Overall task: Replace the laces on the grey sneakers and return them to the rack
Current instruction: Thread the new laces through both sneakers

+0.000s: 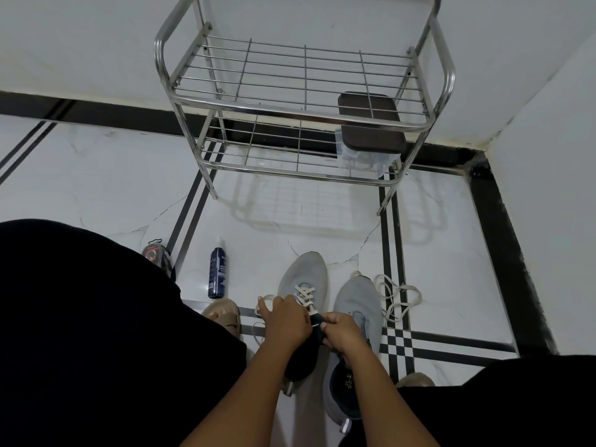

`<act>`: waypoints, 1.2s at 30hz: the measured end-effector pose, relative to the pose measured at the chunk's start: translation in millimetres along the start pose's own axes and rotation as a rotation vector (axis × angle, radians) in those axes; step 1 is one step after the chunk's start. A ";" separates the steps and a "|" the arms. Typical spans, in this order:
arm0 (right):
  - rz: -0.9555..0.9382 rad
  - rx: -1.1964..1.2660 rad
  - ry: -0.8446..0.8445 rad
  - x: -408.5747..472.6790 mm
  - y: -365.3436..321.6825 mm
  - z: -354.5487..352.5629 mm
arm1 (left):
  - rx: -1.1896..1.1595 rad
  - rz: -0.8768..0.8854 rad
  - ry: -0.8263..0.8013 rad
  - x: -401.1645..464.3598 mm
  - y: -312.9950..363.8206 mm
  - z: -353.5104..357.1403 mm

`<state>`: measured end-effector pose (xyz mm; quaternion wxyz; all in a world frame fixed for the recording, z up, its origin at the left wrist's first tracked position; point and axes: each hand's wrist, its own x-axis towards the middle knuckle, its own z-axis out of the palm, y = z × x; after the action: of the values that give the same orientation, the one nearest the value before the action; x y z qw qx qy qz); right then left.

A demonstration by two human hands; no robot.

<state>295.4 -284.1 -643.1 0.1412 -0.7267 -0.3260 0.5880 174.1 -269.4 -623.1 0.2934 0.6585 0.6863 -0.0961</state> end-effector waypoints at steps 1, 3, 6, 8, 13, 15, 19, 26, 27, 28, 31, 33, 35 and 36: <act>-0.002 0.004 -0.002 0.7 0.7 0.4 | 0.001 0.001 0.002 -0.1 0.3 -0.1; -0.001 0.014 -0.004 0.0 -0.1 0.6 | 0.012 0.010 0.013 -0.9 1.2 -0.5; 0.006 0.036 -0.005 0.6 0.1 0.5 | 0.053 0.045 0.038 -2.0 2.7 -1.8; 0.013 0.056 -0.010 1.7 0.9 0.1 | 0.038 0.045 0.063 -0.5 3.5 -1.6; 0.062 0.188 -0.046 4.3 4.4 0.1 | -0.088 -0.001 0.068 5.8 3.8 -2.9; 0.086 0.264 -0.051 2.0 3.6 -0.3 | -0.054 0.012 0.052 5.1 4.5 -4.7; 0.121 0.311 -0.048 1.2 3.5 0.5 | 0.022 0.000 0.031 3.7 1.4 -0.5; 0.197 0.442 -0.038 -3.0 0.1 -1.8 | -0.009 0.004 0.119 3.8 1.0 11.2; 0.187 0.412 -0.018 -2.4 0.3 -0.9 | -0.013 0.011 0.131 2.9 0.8 11.3; 0.177 0.390 0.007 -3.0 -1.0 0.4 | -0.027 0.011 0.155 1.1 -0.5 12.2; 0.153 0.360 0.082 0.6 -1.2 4.1 | -0.097 -0.163 0.262 -5.0 -14.4 19.5; 0.162 0.330 0.109 3.0 -2.8 2.0 | -0.188 -0.327 0.276 -10.5 -29.4 23.0; 0.198 0.294 0.200 6.9 -8.5 -9.1 | -0.326 -0.421 0.195 -15.1 -38.0 23.7; 0.232 0.328 0.313 9.4 -11.7 -21.2 | -0.357 -0.444 0.148 -17.7 -39.1 22.6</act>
<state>312.8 -265.6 -637.7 0.2376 -0.8088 -0.1150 0.5256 142.1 -300.6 -642.0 0.3256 0.4354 0.8392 0.0124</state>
